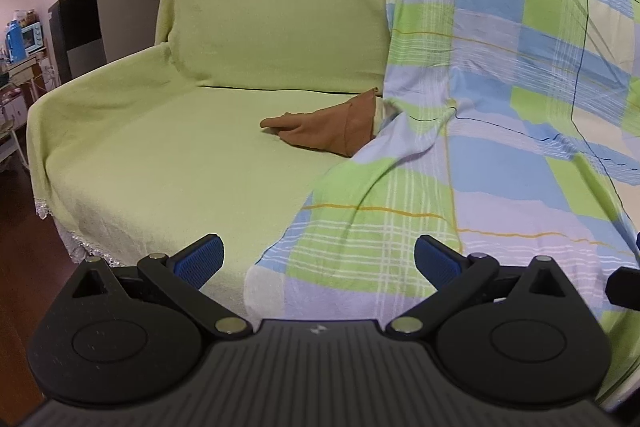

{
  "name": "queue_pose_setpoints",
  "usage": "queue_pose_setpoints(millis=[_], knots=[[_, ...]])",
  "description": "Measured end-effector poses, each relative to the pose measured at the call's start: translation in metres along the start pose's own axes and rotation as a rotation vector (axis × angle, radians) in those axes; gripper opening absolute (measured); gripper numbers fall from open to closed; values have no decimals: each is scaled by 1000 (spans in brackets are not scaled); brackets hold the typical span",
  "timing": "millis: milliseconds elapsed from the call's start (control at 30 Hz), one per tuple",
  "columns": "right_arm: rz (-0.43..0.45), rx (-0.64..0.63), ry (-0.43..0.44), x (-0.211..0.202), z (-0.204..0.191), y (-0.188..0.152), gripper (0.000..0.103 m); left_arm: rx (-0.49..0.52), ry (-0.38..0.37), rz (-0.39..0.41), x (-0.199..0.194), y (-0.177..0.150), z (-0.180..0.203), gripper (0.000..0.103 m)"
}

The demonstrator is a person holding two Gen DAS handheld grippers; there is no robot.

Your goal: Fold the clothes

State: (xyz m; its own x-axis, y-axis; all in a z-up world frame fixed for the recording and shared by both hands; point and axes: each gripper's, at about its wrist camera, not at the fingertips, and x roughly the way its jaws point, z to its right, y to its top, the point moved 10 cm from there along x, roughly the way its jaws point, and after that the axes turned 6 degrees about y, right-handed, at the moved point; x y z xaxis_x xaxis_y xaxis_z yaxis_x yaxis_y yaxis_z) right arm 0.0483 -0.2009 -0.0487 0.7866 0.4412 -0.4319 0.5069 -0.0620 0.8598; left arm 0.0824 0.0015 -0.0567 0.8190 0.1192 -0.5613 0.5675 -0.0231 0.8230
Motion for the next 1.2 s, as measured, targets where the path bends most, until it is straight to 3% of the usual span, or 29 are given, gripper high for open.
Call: queue_pose_setpoints(millis=[267,467,500,1200], knots=[[8,-27,-24,0,2,0,102,-35,-56,-15,5,0,1,102],[12,-9,-21,11,-16,-2,102,-3,-12,-22,6,0,3,102],[15,9,-4,7,-2,-1,102,-3,-6,-22,6,-1,8,102],[7,17,-2,0,10,1,102,-3,-32,-32,8,-5,13,102]])
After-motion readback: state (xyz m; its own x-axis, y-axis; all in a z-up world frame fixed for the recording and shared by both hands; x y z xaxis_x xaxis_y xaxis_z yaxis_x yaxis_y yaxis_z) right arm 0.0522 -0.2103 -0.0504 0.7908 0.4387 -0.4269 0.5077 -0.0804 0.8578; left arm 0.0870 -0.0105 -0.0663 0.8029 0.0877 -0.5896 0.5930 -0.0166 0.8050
